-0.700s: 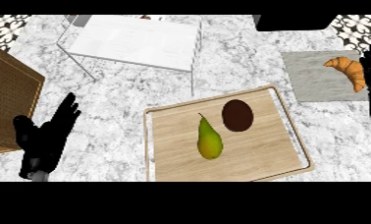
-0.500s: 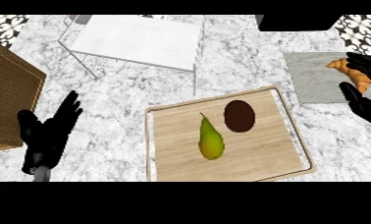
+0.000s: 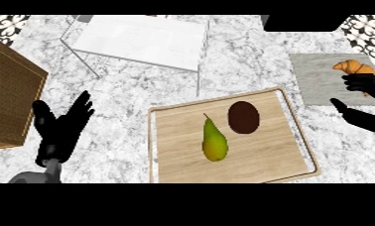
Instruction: Pick the cupcake from the tray and place it in the tiered shelf
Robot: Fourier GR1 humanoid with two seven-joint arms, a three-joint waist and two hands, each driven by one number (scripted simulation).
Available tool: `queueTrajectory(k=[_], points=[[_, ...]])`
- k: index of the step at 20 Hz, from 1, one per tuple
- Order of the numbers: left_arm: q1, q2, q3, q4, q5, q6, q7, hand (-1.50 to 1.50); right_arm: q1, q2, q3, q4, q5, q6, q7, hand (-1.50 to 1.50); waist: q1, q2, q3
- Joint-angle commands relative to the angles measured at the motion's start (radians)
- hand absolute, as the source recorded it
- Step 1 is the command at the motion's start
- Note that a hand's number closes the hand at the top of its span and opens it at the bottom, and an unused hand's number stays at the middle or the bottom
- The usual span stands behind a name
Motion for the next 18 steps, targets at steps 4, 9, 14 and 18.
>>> queueTrajectory(k=[4, 9, 14, 18], points=[[-0.045, -0.063, 0.009, 0.088, -0.018, -0.001, -0.006, 0.00, 0.072, -0.064, 0.020, -0.112, -0.045, 0.237, -0.033, -1.50, -0.010, -0.004, -0.001], [0.021, -0.032, 0.019, 0.043, -0.028, -0.024, -0.017, 0.00, 0.153, -0.119, 0.054, -0.424, -0.099, 0.296, 0.200, -1.50, -0.017, -0.008, -0.002], [0.001, -0.043, 0.027, 0.063, -0.032, -0.047, -0.018, 0.00, 0.096, -0.165, 0.103, -0.543, -0.055, 0.296, 0.425, -1.50, -0.007, -0.005, -0.002], [-0.051, -0.053, 0.032, 0.056, -0.044, -0.012, 0.033, 0.00, -0.012, -0.121, 0.202, -0.662, 0.000, 0.178, 0.736, -1.50, 0.001, -0.004, -0.002]])
